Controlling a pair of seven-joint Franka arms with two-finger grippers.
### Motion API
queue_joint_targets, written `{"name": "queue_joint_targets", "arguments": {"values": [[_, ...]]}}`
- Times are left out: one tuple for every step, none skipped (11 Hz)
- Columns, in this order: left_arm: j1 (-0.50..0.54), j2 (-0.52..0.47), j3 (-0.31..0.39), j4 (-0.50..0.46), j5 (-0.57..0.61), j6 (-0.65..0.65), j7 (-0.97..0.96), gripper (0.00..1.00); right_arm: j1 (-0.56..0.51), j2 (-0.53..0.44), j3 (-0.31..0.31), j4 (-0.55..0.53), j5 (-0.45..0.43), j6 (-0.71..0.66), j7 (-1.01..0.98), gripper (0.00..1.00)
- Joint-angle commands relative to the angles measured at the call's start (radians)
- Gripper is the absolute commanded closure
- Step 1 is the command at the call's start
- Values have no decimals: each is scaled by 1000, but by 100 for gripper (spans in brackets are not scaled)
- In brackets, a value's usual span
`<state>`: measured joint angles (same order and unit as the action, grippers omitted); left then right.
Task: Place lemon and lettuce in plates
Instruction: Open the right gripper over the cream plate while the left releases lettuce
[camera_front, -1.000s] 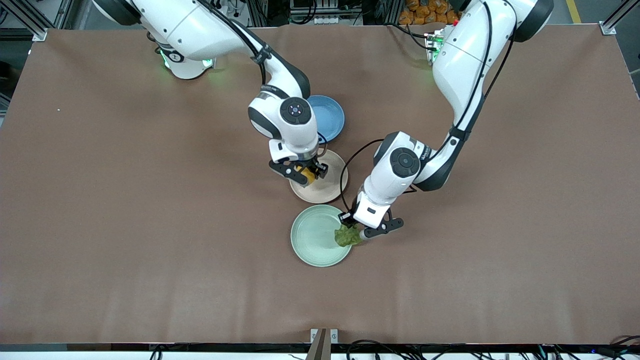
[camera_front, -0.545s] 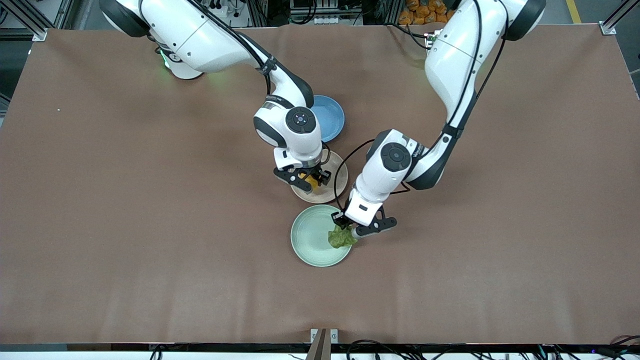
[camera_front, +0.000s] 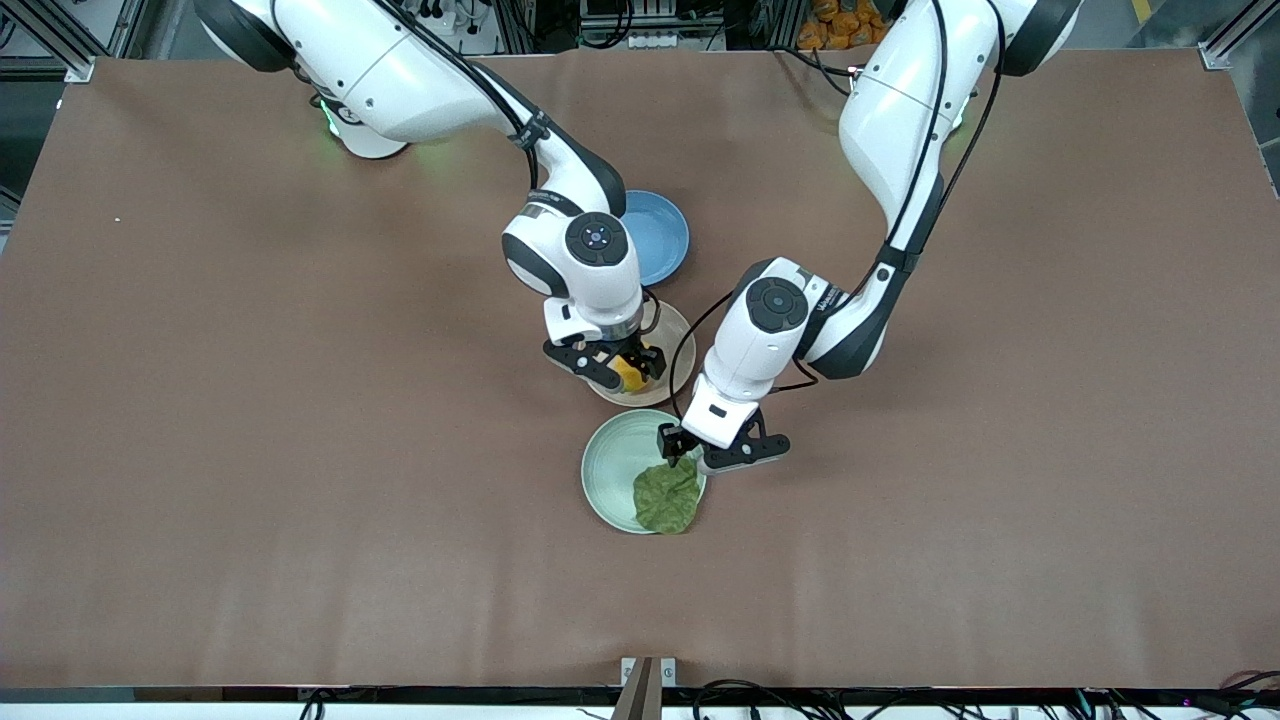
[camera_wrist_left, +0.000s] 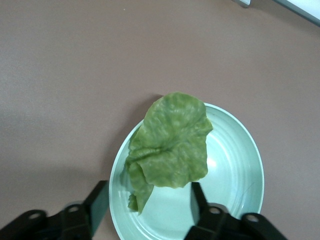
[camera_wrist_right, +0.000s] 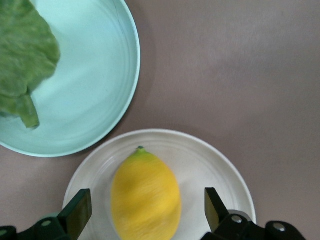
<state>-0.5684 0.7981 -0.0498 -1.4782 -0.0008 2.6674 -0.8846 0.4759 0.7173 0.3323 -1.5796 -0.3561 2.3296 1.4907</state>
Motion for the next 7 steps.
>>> {"name": "queue_joint_targets", "arguments": {"values": [[2, -8, 5, 13, 24, 0, -7, 0, -42, -64, 10, -16, -18, -51, -84, 0], [13, -14, 5, 13, 25, -17, -5, 0, -52, -85, 11, -16, -18, -76, -107, 0], [24, -28, 7, 13, 28, -64, -1, 0, -72, -107, 16, -16, -17, -102, -131, 0], [51, -39, 8, 13, 33, -108, 12, 0, -98, -133, 34, -16, -14, -130, -157, 0], [68, -54, 8, 13, 42, -151, 42, 0, -143, -159, 69, -14, -11, -171, -194, 0], [88, -68, 8, 13, 42, -191, 77, 0, -166, -188, 79, -13, -6, -208, -234, 0], [102, -86, 8, 13, 42, -234, 104, 0, -183, -217, 79, -14, 0, -234, -271, 0]]}}
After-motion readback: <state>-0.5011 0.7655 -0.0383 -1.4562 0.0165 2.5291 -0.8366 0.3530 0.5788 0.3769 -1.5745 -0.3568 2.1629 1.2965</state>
